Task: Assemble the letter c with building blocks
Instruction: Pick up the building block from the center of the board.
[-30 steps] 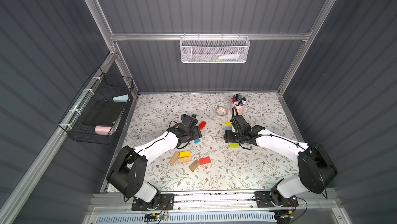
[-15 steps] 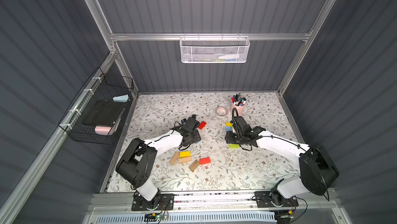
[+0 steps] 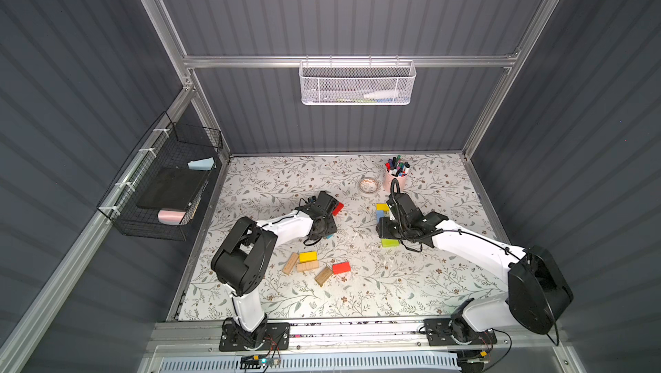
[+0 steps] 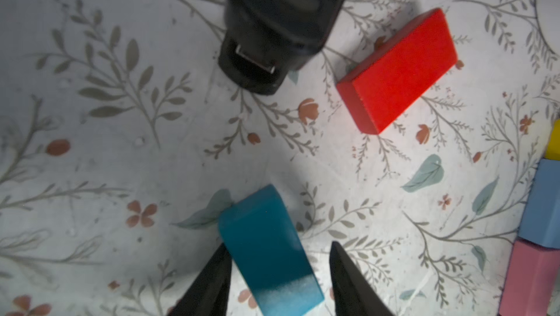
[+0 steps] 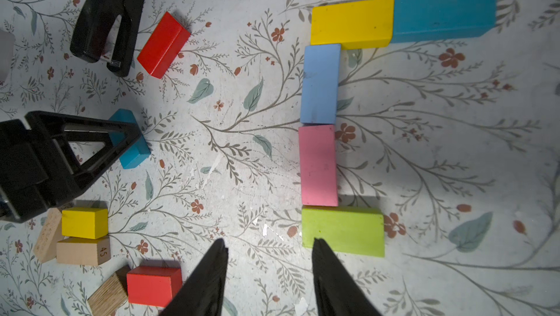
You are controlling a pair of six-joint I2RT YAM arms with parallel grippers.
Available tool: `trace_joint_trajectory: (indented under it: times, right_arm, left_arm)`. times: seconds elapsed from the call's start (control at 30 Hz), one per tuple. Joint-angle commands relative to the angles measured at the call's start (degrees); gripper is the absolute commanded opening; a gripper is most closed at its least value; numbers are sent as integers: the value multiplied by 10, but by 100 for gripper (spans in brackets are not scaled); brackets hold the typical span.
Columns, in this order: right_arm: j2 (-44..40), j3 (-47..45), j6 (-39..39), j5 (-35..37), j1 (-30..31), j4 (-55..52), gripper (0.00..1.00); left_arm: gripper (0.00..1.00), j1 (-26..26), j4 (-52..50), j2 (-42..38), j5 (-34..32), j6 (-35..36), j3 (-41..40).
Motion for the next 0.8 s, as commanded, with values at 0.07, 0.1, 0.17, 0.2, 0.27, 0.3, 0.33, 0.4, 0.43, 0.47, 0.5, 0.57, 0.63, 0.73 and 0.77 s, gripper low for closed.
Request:
trace_joint_trajectory:
  times: [0.07, 0.1, 0.17, 0.2, 0.27, 0.3, 0.33, 0.4, 0.43, 0.47, 0.5, 0.57, 0.63, 0.73, 0.77]
  right_arm:
    - [-7, -9, 10, -4, 3, 0, 48]
    - [-9, -10, 10, -5, 3, -1, 47]
    - [-13, -14, 12, -6, 3, 0, 47]
    - [-15, -15, 13, -7, 3, 0, 47]
    - [-20, -17, 11, -7, 3, -1, 46]
    - [-23, -18, 9, -9, 3, -3, 46]
    - [-25, -19, 9, -9, 3, -3, 46]
    - [-29, -22, 7, -9, 3, -3, 46]
    - [-30, -23, 7, -10, 3, -2, 46]
    - [-31, -25, 6, -13, 3, -2, 46]
    - [-31, -26, 5, -17, 3, -2, 46]
    - [-33, -32, 2, -34, 3, 7, 47]
    - [-37, -41, 5, -58, 1, 22, 49]
    - [-47, -60, 18, -119, -6, 54, 52]
    - [-49, -66, 24, -144, -10, 63, 54]
  left_arm:
    - [47, 1, -36, 30, -1, 38, 34]
    - [45, 0, -48, 36, -7, 46, 43]
    - [43, 0, -65, 44, -25, 63, 55]
    - [42, -1, -73, 47, -27, 69, 58]
    - [41, -3, -83, 48, -35, 78, 60]
    - [41, -5, -87, 49, -39, 83, 60]
    - [40, -7, -92, 49, -45, 88, 60]
    - [38, -12, -99, 53, -59, 101, 62]
    - [38, -14, -99, 55, -62, 106, 62]
    - [37, -14, -97, 58, -64, 112, 62]
    - [34, -16, -93, 61, -63, 121, 60]
    - [29, -21, -91, 67, -62, 139, 65]
    - [24, -25, -89, 65, -62, 157, 70]
    - [21, -31, -74, 50, -44, 194, 74]
    - [21, -33, -69, 42, -37, 208, 74]
